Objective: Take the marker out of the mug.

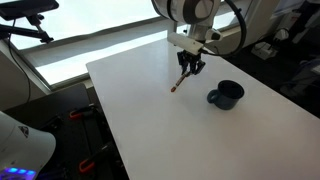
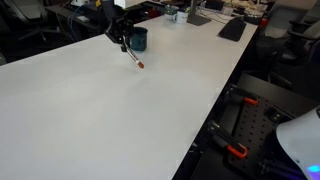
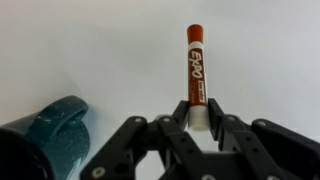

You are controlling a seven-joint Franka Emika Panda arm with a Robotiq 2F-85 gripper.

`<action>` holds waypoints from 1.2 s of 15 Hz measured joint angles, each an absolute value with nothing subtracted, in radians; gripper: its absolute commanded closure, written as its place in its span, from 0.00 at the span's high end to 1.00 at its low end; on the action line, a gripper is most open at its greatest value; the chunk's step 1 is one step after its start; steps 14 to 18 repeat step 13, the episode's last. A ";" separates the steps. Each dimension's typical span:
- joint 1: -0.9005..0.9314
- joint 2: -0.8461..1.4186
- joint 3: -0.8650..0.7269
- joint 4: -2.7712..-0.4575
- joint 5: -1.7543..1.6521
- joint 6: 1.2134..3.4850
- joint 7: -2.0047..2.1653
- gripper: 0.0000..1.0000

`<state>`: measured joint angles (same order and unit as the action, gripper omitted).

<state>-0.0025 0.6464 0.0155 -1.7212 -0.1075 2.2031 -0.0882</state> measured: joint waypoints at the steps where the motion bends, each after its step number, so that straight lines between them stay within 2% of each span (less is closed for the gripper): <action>1: -0.002 0.664 0.015 -1.719 -0.112 2.222 -0.096 0.06; 3: -0.003 0.700 0.015 -1.710 -0.117 2.260 -0.109 0.08; 4: -0.003 0.716 0.015 -1.704 -0.117 2.275 -0.116 0.49; 6: -0.003 0.746 0.015 -1.687 -0.117 2.296 -0.122 0.57; 7: -0.003 0.758 0.015 -1.681 -0.117 2.308 -0.123 0.41; 9: -0.003 0.773 0.015 -1.669 -0.117 2.318 -0.124 0.54; 10: -0.003 0.776 0.015 -1.667 -0.117 2.319 -0.124 0.57; 18: -0.003 0.777 0.015 -1.661 -0.117 2.319 -0.125 0.57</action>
